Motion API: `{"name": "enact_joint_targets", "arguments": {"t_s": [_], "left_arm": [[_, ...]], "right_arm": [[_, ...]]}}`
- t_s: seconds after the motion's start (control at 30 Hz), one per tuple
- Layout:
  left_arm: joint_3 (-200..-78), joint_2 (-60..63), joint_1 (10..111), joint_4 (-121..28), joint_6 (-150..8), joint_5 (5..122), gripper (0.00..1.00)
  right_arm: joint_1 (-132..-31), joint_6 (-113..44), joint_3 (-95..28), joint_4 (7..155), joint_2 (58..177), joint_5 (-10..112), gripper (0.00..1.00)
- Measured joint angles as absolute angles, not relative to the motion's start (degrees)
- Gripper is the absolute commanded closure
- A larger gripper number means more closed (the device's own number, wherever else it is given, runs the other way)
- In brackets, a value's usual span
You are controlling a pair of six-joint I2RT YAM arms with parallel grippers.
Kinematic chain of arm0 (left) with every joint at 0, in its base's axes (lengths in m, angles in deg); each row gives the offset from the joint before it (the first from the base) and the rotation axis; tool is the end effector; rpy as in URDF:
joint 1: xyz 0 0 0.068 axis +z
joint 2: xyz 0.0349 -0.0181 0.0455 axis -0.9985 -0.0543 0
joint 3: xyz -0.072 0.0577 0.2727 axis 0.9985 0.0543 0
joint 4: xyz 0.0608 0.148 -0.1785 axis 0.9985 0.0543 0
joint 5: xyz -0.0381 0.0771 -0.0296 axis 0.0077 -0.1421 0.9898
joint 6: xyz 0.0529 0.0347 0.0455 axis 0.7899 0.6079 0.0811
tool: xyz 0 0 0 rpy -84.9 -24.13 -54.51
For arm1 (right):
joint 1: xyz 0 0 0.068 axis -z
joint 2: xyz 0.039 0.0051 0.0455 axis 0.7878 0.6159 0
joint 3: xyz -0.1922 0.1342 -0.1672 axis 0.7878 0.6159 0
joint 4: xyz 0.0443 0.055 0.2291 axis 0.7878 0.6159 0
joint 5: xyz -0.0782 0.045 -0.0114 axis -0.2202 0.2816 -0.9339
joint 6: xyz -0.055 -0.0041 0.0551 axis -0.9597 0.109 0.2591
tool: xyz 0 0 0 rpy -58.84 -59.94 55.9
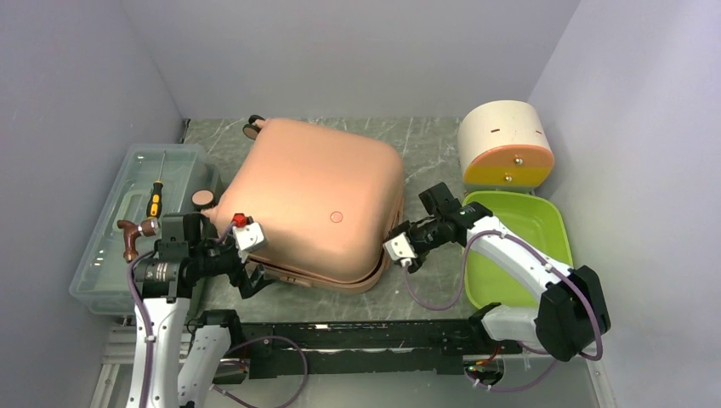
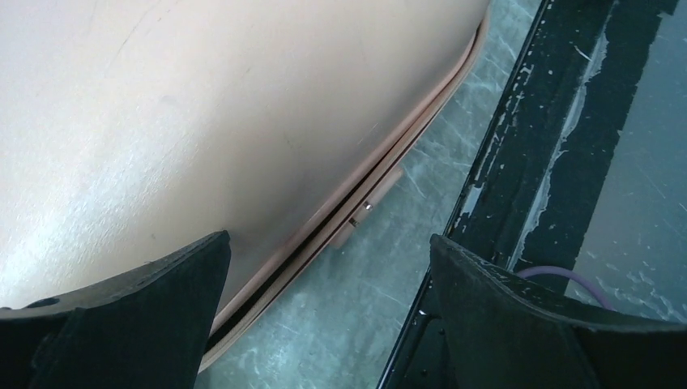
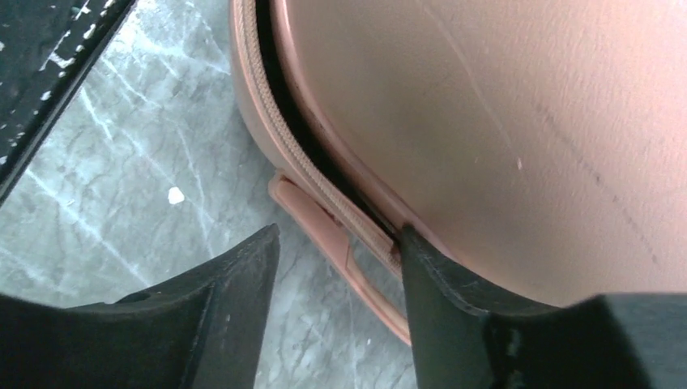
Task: Open, take out, and arrange the luggage
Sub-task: Adjust the luggage at the center of the board.
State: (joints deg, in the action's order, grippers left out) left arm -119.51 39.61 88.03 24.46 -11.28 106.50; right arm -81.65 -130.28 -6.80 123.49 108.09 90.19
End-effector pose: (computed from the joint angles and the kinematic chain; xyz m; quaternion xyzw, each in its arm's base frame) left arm 0.0672 -0.0506 0.3066 0.4632 0.7329 -0.2570 0.4269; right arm 0.1565 0.1449 0.2402 -0.8152 0.3852 0.2402 0.3597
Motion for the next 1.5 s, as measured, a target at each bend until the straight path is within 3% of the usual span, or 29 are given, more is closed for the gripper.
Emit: {"name": "enact_joint_targets", "arguments": {"t_s": [0.07, 0.37, 0.4, 0.5, 0.53, 0.73, 1.07, 1.23, 1.4, 1.5], "left_arm": [[-118.44, 40.88, 89.61, 24.65, -10.89, 106.81, 0.01], [-118.37, 39.66, 91.94, 25.75, -8.75, 109.72, 0.01], [-118.37, 39.48, 92.01, 25.99, -8.64, 110.11, 0.01], [-118.37, 39.13, 92.27, 26.56, -8.07, 110.59, 0.01], [-118.37, 39.15, 92.4, 26.69, -7.78, 110.59, 0.01], [-118.22, 39.96, 93.37, 26.45, -7.46, 110.68, 0.01], [-118.22, 40.07, 93.45, 26.42, -7.26, 110.83, 0.01], [-118.16, 40.75, 93.47, 26.14, -7.26, 110.87, 0.01], [-117.74, 41.14, 93.67, 25.31, -7.76, 110.83, 0.01], [-117.56, 41.14, 93.71, 24.48, -8.4, 110.7, 0.01]], "right_arm": [[-82.04, -131.7, -6.03, 122.75, 108.57, 90.41, 0.61], [-85.59, -134.85, -12.83, 126.97, 115.09, 86.08, 0.63], [-86.31, -135.24, -14.88, 129.28, 116.6, 84.73, 0.66], [-87.9, -136.82, -22.27, 137.59, 121.97, 81.32, 0.95], [-88.38, -137.52, -25.79, 141.17, 124.55, 80.29, 1.0], [-89.93, -141.06, -40.89, 158.51, 136.97, 75.13, 1.0], [-81.76, -141.91, -42.38, 161.0, 139.72, 81.15, 1.0], [-73.98, -144.73, -43.43, 160.39, 140.11, 80.05, 1.0], [-72.73, -144.99, -43.47, 159.91, 139.83, 79.27, 1.0], [-72.89, -143.75, -44.0, 160.06, 139.79, 78.7, 0.89]]}}
